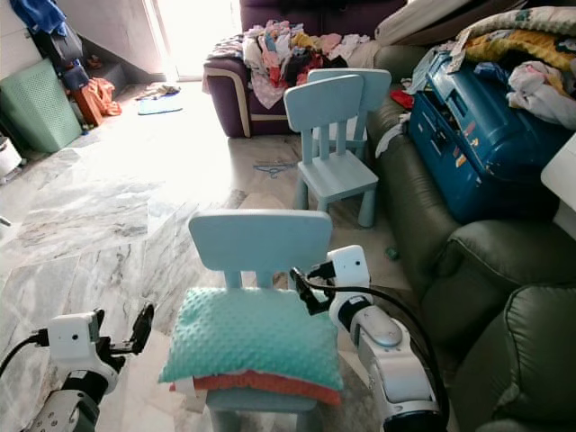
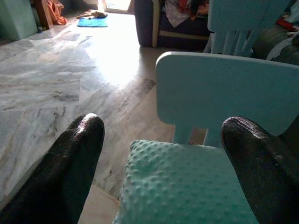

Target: Move the pillow to the sofa

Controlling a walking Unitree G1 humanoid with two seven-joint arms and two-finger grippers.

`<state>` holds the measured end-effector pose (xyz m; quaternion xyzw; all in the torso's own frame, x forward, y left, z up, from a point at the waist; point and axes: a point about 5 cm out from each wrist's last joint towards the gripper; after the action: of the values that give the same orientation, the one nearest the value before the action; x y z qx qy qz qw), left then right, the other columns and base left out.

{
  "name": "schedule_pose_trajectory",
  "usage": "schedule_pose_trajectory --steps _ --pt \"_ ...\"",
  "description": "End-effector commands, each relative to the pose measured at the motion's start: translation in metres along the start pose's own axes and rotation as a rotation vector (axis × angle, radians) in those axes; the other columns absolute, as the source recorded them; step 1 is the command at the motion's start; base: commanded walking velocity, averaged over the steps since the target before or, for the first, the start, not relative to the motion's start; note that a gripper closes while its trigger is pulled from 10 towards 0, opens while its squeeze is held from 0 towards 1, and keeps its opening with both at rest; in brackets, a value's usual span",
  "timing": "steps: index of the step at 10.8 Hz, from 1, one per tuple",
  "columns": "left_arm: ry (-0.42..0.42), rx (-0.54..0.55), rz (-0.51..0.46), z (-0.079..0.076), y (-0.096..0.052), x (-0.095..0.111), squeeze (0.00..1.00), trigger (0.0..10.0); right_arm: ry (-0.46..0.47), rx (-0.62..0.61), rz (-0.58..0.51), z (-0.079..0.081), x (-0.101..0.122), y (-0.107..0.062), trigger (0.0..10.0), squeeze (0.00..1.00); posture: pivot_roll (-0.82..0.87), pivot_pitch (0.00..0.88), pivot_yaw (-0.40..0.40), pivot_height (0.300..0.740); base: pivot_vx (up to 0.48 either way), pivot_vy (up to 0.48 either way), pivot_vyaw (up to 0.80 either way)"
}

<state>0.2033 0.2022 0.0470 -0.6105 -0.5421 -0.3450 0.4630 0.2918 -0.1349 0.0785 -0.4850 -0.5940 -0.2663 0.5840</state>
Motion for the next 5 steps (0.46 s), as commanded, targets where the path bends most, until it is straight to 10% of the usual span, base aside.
schedule_pose_trajectory --steps 1,5 --pt "0.013 0.000 0.016 0.0010 -0.0007 -0.0030 0.00 10.0 -0.008 0.010 -0.021 0.0008 0.0055 0.0017 10.0 0.00 -0.16 0.029 0.053 0.668 0.000 0.000 0.00" --pt "0.013 -0.001 0.015 0.0005 -0.0003 -0.0033 0.00 10.0 -0.012 0.012 -0.023 0.0010 0.0057 0.0017 10.0 0.00 -0.16 0.031 0.052 0.613 0.000 0.000 0.00"
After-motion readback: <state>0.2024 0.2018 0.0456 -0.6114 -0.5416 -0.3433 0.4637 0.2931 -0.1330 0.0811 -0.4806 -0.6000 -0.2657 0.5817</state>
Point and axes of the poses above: a point about 5 cm out from each wrist's last joint towards the gripper, its own y axis pointing out of the wrist towards the gripper, its own x axis along the axis of the wrist's last joint, z = x × y, and after that the axes turned 13 degrees about -y, right-handed
